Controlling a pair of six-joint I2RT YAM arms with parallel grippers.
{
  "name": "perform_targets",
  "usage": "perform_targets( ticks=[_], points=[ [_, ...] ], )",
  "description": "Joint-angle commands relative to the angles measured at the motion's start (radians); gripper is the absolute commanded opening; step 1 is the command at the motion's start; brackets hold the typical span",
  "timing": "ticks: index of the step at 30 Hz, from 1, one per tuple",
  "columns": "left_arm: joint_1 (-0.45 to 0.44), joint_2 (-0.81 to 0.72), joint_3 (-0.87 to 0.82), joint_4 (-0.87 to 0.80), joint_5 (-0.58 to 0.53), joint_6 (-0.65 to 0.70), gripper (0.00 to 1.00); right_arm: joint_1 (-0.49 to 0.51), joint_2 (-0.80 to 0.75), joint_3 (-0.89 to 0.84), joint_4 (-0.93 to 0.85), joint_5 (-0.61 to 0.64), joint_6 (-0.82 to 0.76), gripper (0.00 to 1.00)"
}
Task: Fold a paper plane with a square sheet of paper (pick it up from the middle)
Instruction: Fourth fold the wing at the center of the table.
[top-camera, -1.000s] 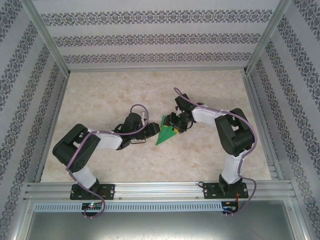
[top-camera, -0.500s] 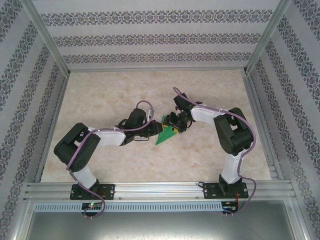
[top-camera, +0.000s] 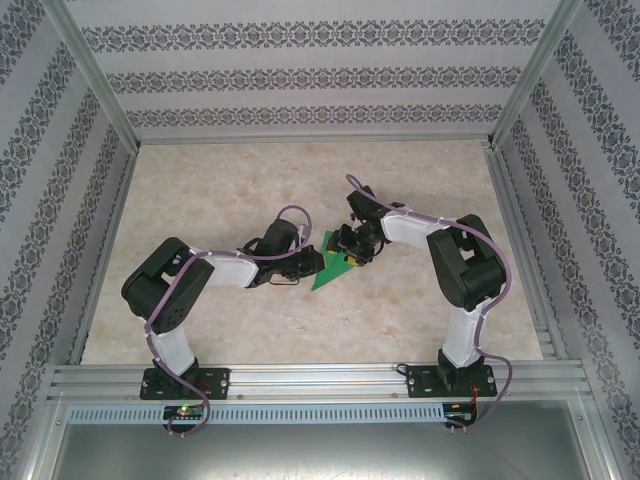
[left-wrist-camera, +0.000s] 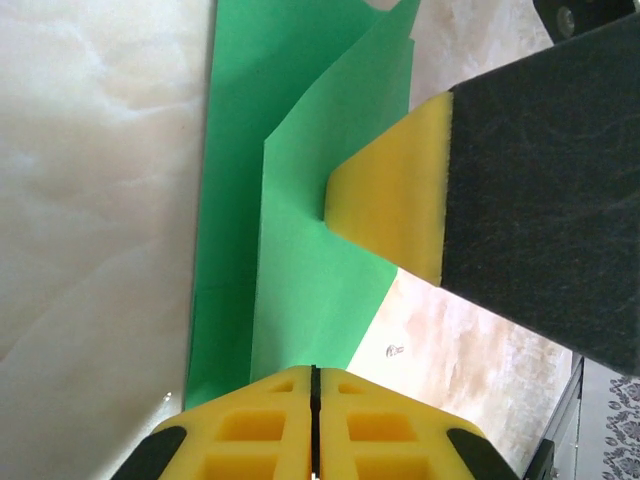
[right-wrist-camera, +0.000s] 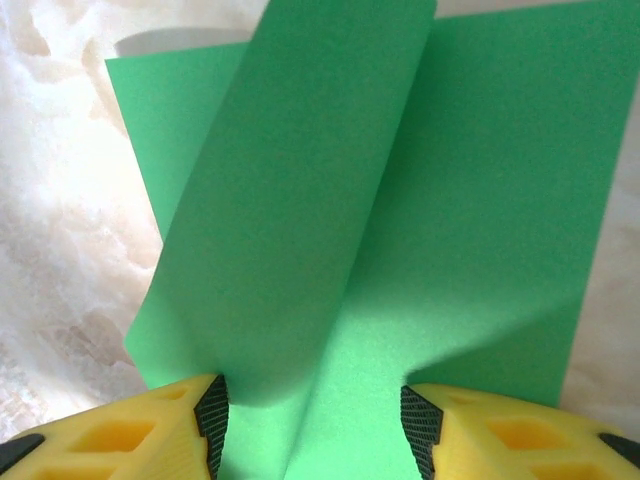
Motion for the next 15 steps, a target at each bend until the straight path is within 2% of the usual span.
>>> perform_targets(
  ticks=[1,15],
  points=[
    [-0.012,0.024,0.020,-0.041,-0.024,-0.003,0.11,0.005,0.121,-0.065,-0.117,0.153,0.001,0.53],
    [-0.010,0.018,0.026,-0.070,-0.059,-0.001,0.11,0.005,0.164,-0.064,-0.133,0.187,-0.003,0.49]
  ],
)
